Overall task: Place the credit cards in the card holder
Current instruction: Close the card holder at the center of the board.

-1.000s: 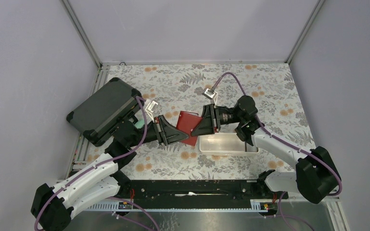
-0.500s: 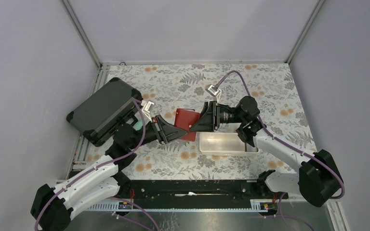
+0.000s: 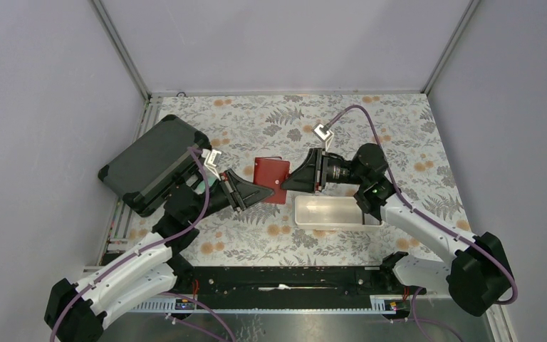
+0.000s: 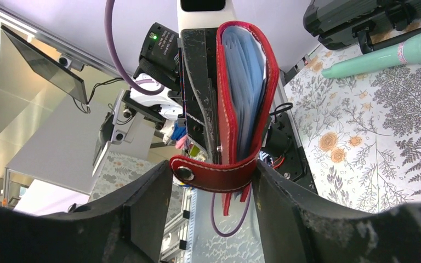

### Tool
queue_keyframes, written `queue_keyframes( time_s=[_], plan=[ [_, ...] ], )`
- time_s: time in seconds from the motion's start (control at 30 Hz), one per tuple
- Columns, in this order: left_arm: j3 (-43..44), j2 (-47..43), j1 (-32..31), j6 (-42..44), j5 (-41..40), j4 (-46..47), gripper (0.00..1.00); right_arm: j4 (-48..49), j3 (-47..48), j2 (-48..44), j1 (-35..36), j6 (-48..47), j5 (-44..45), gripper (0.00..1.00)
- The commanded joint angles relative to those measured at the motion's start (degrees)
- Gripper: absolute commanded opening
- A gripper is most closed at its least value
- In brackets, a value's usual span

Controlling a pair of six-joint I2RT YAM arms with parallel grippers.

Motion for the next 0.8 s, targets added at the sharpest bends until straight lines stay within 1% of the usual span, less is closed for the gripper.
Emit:
queue_keyframes(
  time_s=[0.0, 0.13, 0.2, 0.4, 0.63, 0.7, 0.77],
  plan=[
    [0.19, -1.66, 0.44, 0.45, -4.23, -0.28, 0.04, 1.04, 0.67, -3.16, -0.07, -2.28, 0.62, 0.64],
    [0.27, -1.04, 0.44, 0.08, -2.84, -0.31, 0.04, -1.99, 0.97, -4.55, -0.12, -4.82, 2.29, 0.72],
    [-0.02, -0.86, 0.48, -0.43, -2.17, 0.72, 0.04, -2.12, 1.02, -4.96, -0.13, -5.37, 3.07, 0.74],
    [-0.58, -1.2, 0.54, -1.32, -0.77, 3.05, 0.02, -2.18, -0.21, -6.32, -0.38, -7.01, 6.0, 0.76],
    [-1.76, -1.19, 0.64, -3.3, 1.39, 8.3, 0.01, -2.12, -2.06, -6.93, -1.92, -7.76, 8.44, 0.77],
    [-2.56, -1.49, 0.69, -4.38, 1.13, 10.49, 0.0, -2.09, -2.38, -7.15, -2.5, -7.78, 8.42, 0.8],
    [-3.55, -1.99, 0.85, -5.52, 0.54, 12.92, 0.0, -2.1, -2.88, -8.17, -3.21, -7.65, 8.77, 0.86]
  ],
)
